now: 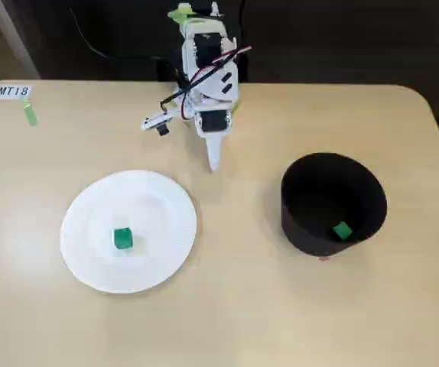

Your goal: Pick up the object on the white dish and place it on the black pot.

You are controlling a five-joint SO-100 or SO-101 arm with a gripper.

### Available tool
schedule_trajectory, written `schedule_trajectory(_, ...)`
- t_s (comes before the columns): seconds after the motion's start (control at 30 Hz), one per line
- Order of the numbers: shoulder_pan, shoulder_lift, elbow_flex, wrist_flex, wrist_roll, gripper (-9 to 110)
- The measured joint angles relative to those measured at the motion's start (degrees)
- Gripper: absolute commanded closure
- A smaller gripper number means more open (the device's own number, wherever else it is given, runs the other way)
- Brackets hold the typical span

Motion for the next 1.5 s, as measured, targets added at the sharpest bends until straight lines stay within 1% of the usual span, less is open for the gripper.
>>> schedule_trajectory(0.07,0.35,0.0,-0.18,0.53,2.37,101)
schedule_trajectory(0.2,1.49,0.09,-0.7,2.29,3.34,101)
schedule_trajectory(0.57,1.05,0.09,-0.97,2.02,2.81,102)
schedule_trajectory(0.73,1.05,-1.67,-9.76,1.76,0.0,102)
schedule_trajectory(0.9,2.72,-24.17,-28.12,1.41,-2.37,102)
schedule_trajectory(1.0,6.42,-34.72,-38.94,2.99,-2.55,102)
schedule_trajectory(1.1,8.96,-43.86,-46.23,4.66,-2.55,102)
schedule_trajectory(1.23,15.47,-55.99,-54.93,8.26,-3.52,102)
schedule_trajectory(1.33,17.23,-64.34,-61.17,10.55,-7.65,102)
schedule_trajectory(1.5,21.97,-75.5,-69.08,11.07,-17.14,102)
